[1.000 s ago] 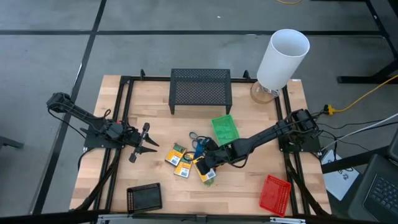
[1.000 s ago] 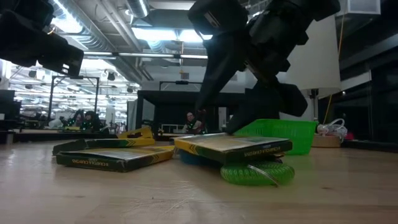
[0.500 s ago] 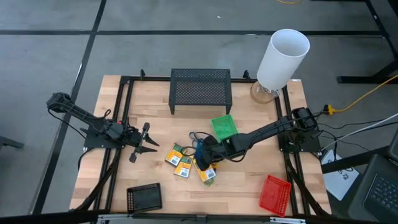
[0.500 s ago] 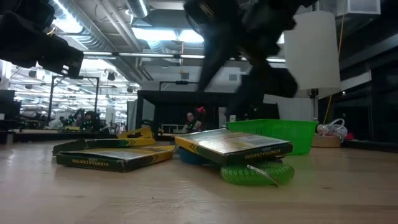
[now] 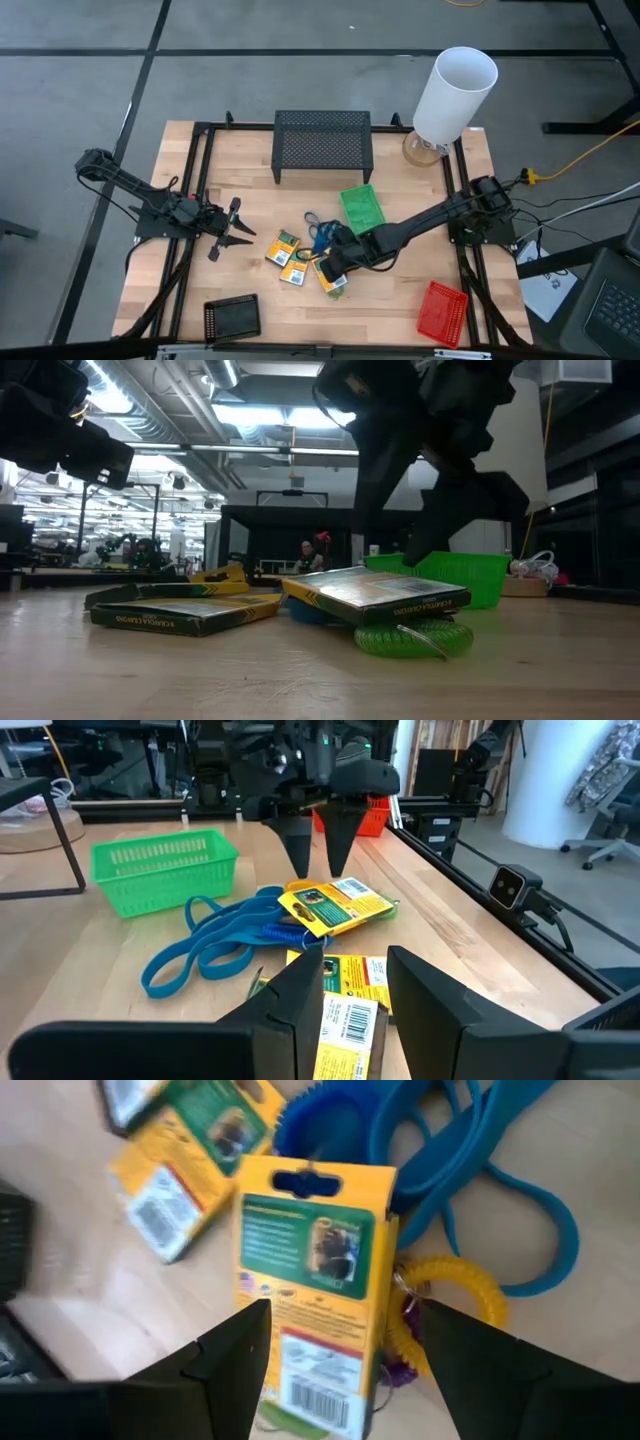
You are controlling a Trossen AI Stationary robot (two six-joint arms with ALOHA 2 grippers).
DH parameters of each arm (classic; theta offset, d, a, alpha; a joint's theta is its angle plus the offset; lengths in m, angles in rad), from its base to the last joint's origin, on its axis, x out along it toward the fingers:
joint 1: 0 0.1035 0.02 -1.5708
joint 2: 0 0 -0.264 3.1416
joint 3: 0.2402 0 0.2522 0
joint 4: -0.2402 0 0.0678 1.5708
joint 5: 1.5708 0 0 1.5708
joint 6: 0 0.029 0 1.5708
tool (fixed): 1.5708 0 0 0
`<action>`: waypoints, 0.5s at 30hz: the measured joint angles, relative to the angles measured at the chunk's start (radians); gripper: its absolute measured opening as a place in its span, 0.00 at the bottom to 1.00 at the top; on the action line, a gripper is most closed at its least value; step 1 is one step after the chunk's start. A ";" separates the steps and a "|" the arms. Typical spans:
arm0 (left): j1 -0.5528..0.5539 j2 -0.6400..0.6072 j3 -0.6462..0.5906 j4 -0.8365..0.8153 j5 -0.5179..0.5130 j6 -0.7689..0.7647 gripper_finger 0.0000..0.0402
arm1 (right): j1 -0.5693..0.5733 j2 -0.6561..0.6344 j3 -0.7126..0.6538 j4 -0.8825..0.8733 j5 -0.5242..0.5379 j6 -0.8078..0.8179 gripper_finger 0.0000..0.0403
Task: Pick & Place Office Desk Supplies
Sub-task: Put the crayon box into the red basket
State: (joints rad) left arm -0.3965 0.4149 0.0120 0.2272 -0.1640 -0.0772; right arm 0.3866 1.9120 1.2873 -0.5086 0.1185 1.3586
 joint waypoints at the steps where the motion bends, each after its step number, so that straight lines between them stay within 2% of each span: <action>1: 0.000 0.000 0.000 0.000 0.000 -0.003 0.28 | 0.000 0.009 0.000 -0.001 -0.004 0.003 0.63; 10: 0.000 0.000 0.000 -0.016 0.001 -0.017 0.28 | -0.008 0.099 0.000 0.140 -0.063 -0.012 0.63; 13: 0.000 0.000 0.000 -0.016 0.001 -0.017 0.28 | -0.019 0.096 0.000 0.139 -0.044 -0.016 0.58; 15: 0.000 0.000 0.000 -0.017 0.001 -0.024 0.28 | -0.027 0.087 0.000 0.135 -0.036 -0.038 0.51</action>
State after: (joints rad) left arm -0.3965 0.4152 0.0120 0.2104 -0.1634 -0.1013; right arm 0.3592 1.9987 1.2877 -0.3737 0.0825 1.3207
